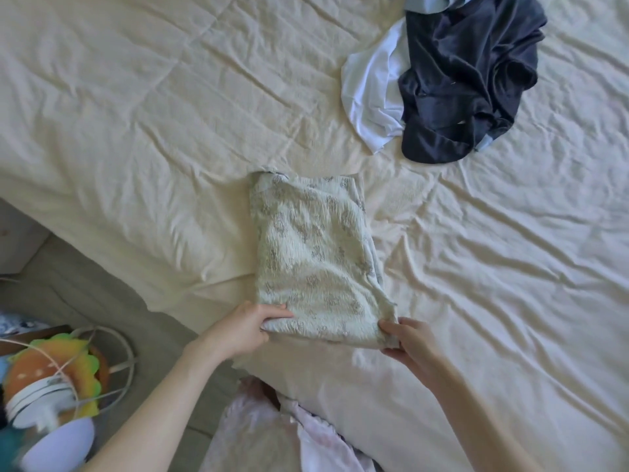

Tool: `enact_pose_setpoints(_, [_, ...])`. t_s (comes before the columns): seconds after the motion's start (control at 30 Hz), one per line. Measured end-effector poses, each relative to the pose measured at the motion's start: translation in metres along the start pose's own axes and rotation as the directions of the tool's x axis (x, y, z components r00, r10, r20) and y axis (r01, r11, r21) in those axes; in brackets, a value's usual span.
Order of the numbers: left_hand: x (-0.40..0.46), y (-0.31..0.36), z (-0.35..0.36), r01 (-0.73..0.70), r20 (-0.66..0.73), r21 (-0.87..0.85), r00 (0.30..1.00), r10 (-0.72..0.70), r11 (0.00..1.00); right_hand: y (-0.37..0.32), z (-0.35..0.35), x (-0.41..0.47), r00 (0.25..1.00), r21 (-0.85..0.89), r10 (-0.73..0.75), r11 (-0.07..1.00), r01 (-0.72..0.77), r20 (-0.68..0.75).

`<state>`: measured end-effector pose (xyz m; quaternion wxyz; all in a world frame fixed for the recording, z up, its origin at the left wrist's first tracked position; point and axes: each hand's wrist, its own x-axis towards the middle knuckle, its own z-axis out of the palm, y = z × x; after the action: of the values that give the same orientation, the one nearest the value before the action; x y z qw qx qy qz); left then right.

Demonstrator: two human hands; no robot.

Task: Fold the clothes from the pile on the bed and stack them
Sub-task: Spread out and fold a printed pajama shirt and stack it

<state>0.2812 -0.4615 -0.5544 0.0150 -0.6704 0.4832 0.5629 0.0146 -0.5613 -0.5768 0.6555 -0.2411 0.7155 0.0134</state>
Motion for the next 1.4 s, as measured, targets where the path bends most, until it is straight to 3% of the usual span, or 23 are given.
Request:
enact_pose_setpoints(0.07, [-0.008, 0.005, -0.004, 0.035, 0.105, -0.020, 0.994, -0.032, 0.999, 0.009, -0.005, -0.011, 1.000, -0.013, 0.006, 1.000, -0.006, -0.023])
enact_pose_setpoints(0.13, [-0.013, 0.009, -0.011, 0.066, 0.117, -0.069, 0.991, -0.057, 0.995, 0.007, -0.008, -0.020, 0.996, -0.044, -0.049, 0.998, 0.046, -0.074])
enact_pose_setpoints(0.27, [-0.019, 0.012, -0.031, 0.022, -0.066, -0.158, 0.997, -0.033, 0.987, -0.020, 0.002, -0.033, 0.939, -0.051, -0.287, 0.958, 0.282, -0.187])
enact_pose_setpoints(0.37, [-0.021, 0.007, -0.043, -0.036, -0.145, -0.219, 0.989, 0.004, 0.975, -0.043, 0.013, -0.038, 0.881, -0.116, -0.452, 0.891, 0.439, -0.141])
enact_pose_setpoints(0.43, [-0.019, 0.001, -0.051, -0.067, -0.183, -0.334, 0.983, 0.005, 0.940, -0.058, 0.017, -0.034, 0.877, -0.078, -0.471, 0.882, 0.465, -0.101])
enact_pose_setpoints(0.5, [-0.010, -0.005, -0.058, -0.131, -0.303, -0.539, 0.952, -0.047, 0.832, -0.076, 0.018, -0.026, 0.890, 0.004, -0.454, 0.891, 0.455, -0.047])
enact_pose_setpoints(0.57, [0.003, -0.007, -0.066, -0.202, -0.410, -0.753, 0.888, -0.207, 0.627, -0.095, 0.018, -0.017, 0.887, 0.106, -0.452, 0.890, 0.443, 0.089])
enact_pose_setpoints(0.63, [0.020, -0.005, -0.074, -0.246, -0.410, -0.873, 0.838, -0.361, 0.421, -0.112, 0.019, -0.009, 0.846, 0.172, -0.471, 0.882, 0.440, 0.251])
enact_pose_setpoints(0.7, [0.034, -0.002, -0.083, -0.266, -0.378, -0.917, 0.819, -0.432, 0.298, -0.124, 0.024, 0.002, 0.822, 0.034, -0.490, 0.864, 0.503, 0.289])
enact_pose_setpoints(0.77, [0.044, -0.002, -0.089, -0.276, -0.354, -0.928, 0.862, -0.362, 0.251, -0.133, 0.031, 0.017, 0.807, -0.339, -0.572, 0.737, 0.585, 0.148])
enact_pose_setpoints(0.83, [0.051, -0.007, -0.087, -0.276, -0.333, -0.924, 0.920, -0.205, 0.265, -0.139, 0.036, 0.031, 0.744, -0.572, -0.667, 0.602, 0.558, 0.024])
enact_pose_setpoints(0.9, [0.057, -0.015, -0.076, -0.260, -0.319, -0.903, 0.939, -0.129, 0.342, -0.143, 0.042, 0.041, 0.738, -0.568, -0.675, 0.615, 0.546, -0.021])
enact_pose_setpoints(1.0, [0.063, -0.024, -0.061, -0.194, -0.368, -0.826, 0.897, -0.246, 0.529, -0.145, 0.053, 0.051, 0.772, -0.468, -0.635, 0.692, 0.549, -0.032])
enact_pose_setpoints(1.17, [0.083, -0.028, -0.076, -0.182, -0.558, -0.678, 0.758, -0.338, 0.712, -0.161, 0.069, 0.066, 0.720, -0.382, -0.691, 0.684, 0.622, -0.064])
enact_pose_setpoints(1.33, [0.109, -0.031, -0.080, -0.017, -0.561, -0.630, 0.702, -0.439, 0.777, -0.177, 0.080, 0.091, 0.858, -0.248, -0.510, 0.840, 0.482, -0.059])
enact_pose_setpoints(1.4, [0.113, -0.032, -0.074, 0.028, -0.572, -0.601, 0.683, -0.455, 0.799, -0.171, 0.081, 0.098, 0.865, -0.325, -0.494, 0.835, 0.443, -0.091])
